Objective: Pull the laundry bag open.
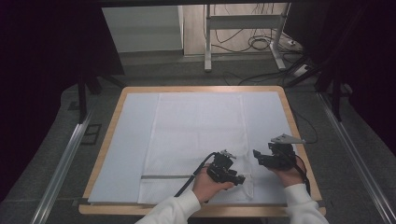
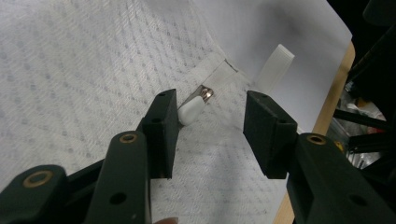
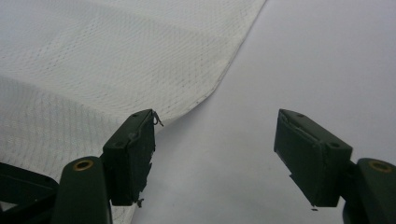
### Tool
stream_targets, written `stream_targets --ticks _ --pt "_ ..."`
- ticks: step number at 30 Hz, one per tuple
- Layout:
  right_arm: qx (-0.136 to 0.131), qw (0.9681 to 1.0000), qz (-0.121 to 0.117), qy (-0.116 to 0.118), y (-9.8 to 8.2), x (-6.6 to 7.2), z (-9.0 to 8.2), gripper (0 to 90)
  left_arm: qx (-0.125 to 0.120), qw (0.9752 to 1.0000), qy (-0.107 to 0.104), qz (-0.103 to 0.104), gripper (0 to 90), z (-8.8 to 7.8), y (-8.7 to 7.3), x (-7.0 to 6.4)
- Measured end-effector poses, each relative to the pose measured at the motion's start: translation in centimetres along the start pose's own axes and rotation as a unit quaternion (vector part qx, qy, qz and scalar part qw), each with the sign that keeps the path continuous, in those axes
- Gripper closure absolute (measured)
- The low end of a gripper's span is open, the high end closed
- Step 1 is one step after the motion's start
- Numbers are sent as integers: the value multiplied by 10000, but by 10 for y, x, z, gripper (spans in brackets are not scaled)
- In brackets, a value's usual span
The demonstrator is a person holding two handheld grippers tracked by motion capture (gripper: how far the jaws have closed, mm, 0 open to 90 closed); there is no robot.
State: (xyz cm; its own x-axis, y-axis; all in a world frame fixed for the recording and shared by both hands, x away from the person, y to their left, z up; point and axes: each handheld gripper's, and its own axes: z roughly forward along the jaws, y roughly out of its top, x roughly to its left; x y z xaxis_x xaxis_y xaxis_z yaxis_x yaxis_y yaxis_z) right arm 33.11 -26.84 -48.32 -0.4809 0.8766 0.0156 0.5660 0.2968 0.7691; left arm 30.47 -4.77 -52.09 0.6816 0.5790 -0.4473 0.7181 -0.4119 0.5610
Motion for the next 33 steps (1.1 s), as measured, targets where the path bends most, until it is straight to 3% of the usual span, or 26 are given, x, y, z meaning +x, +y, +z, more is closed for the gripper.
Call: stream_targets --ticks 7,19,23,33 --pt "3 10000 -6 -18 0 0 0 284 -30 10000 3 -10 580 3 0 -2" --pt "-7 10000 0 -23 1 0 0 284 -28 9999 -37 -115 726 4 3 5" --pt "-3 10000 3 -37 1 0 0 286 -77 9999 -13 -128 718 5 4 5" --pt "5 10000 -15 -27 1 1 1 286 -42 9996 264 132 775 10 5 -4"
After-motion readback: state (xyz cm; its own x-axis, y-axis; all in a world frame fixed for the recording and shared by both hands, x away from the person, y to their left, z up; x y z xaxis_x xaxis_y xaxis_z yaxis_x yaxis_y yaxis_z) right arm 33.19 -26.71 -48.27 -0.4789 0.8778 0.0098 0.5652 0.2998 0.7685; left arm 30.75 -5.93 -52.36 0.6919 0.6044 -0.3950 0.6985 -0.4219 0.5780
